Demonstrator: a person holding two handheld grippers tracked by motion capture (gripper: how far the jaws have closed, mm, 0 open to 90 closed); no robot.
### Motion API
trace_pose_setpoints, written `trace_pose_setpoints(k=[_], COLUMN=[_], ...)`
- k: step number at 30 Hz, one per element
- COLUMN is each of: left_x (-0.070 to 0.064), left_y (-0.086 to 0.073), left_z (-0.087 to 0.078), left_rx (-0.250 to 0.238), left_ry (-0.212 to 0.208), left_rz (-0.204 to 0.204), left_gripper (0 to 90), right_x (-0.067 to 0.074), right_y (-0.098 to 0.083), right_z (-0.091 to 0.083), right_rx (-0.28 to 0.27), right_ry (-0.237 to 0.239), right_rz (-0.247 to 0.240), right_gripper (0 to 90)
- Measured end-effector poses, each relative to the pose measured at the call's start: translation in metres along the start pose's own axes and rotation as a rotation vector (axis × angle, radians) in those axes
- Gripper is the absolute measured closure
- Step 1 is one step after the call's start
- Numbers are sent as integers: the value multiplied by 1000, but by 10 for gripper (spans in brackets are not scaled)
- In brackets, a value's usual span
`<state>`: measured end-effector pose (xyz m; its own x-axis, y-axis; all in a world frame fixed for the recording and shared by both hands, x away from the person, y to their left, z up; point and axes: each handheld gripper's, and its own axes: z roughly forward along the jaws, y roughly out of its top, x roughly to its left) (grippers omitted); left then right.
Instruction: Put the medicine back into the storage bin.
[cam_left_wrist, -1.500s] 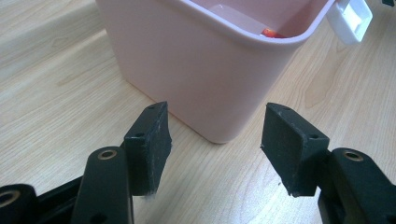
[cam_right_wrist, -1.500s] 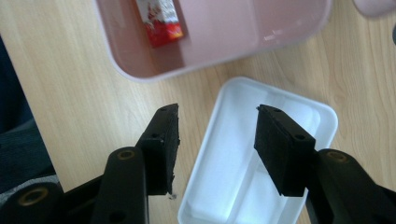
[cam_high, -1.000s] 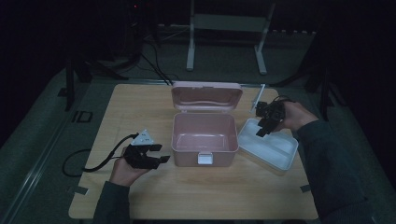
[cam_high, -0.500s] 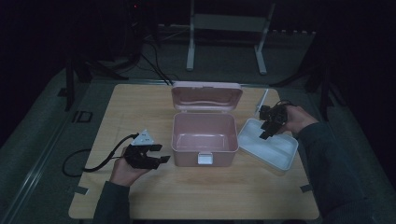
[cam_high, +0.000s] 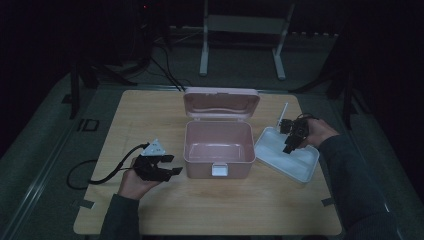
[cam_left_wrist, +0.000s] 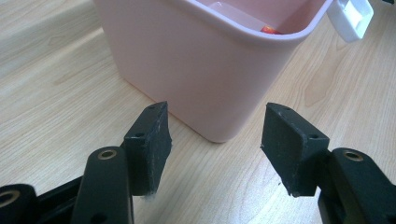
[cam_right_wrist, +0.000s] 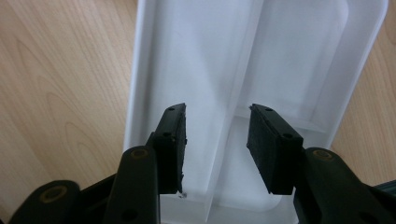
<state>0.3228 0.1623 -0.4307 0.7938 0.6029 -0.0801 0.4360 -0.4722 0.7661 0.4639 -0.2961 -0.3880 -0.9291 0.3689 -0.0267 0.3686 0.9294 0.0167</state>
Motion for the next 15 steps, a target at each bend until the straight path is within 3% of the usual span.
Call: trace_pose_setpoints(k=[15], left_x=[0], left_y=[0], left_z=[-1], left_rx=[-4], left_ry=[0], left_rz=[0], left_gripper=[415], right_x=[-7], right_y=[-5], right_z=[24], right_rx=[44], right_ry=[-5], right_rz=[30], right_gripper=[582])
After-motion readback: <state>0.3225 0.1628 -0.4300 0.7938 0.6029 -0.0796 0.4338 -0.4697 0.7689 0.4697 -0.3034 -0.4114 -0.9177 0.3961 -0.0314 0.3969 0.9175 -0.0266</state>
